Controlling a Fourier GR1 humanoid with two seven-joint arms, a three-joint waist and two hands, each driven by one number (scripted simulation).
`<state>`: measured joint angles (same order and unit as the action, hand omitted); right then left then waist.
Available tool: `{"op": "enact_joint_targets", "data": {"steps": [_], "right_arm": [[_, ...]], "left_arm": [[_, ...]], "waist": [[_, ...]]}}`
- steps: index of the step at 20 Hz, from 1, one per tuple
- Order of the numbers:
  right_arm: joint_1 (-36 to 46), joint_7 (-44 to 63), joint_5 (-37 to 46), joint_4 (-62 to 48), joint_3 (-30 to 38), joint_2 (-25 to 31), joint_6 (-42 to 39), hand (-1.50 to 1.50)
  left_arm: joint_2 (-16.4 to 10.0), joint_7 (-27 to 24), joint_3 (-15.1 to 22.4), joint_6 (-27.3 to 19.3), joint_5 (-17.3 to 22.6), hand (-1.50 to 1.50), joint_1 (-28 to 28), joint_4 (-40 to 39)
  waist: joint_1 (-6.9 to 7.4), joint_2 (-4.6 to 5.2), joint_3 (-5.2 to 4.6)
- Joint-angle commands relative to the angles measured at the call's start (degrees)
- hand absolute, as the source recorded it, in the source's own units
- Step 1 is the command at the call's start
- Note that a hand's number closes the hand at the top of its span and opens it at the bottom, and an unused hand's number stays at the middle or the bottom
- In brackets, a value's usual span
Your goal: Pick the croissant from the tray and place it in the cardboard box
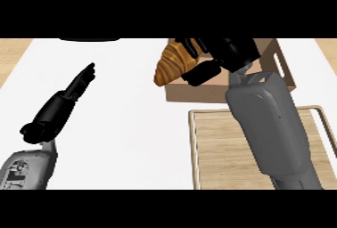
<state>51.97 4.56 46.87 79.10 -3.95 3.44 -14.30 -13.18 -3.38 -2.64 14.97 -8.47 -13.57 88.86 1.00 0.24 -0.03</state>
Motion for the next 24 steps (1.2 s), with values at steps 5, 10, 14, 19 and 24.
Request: {"op": "enact_joint_targets", "data": {"steps": [5, 10, 14, 19, 24], "right_arm": [[9.23, -6.24, 3.74, -23.73, 0.77, 7.93, -5.23, 1.5], [12.59, -14.2, 4.2, -36.06, 1.22, 12.85, -9.04, 1.5], [12.86, -21.85, 8.14, -44.3, -1.55, 17.73, -9.25, 1.5], [19.9, -26.93, 7.98, -52.85, -1.83, 17.21, -16.46, -1.5], [19.89, -36.62, 2.97, -54.03, 2.94, 16.32, -14.46, -1.5]], "left_arm": [[0.67, -3.0, 0.66, 0.77, -0.14, 0.0, 0.6, -2.08], [-0.13, 0.46, 0.37, 2.04, 0.75, 0.0, 0.21, 0.65], [1.74, -0.11, 1.13, -0.67, -1.23, 0.0, -1.81, -0.54], [2.84, 0.98, 2.02, -1.21, -1.7, 0.0, -1.57, 0.69], [0.85, -0.5, 0.67, 0.73, -0.87, 0.0, -1.59, -0.63]], "waist": [[1.13, 0.61, -0.06], [1.33, 0.46, 0.01], [1.43, 0.82, 0.03], [1.91, 0.69, 0.04], [1.47, 0.54, 0.07]]}}
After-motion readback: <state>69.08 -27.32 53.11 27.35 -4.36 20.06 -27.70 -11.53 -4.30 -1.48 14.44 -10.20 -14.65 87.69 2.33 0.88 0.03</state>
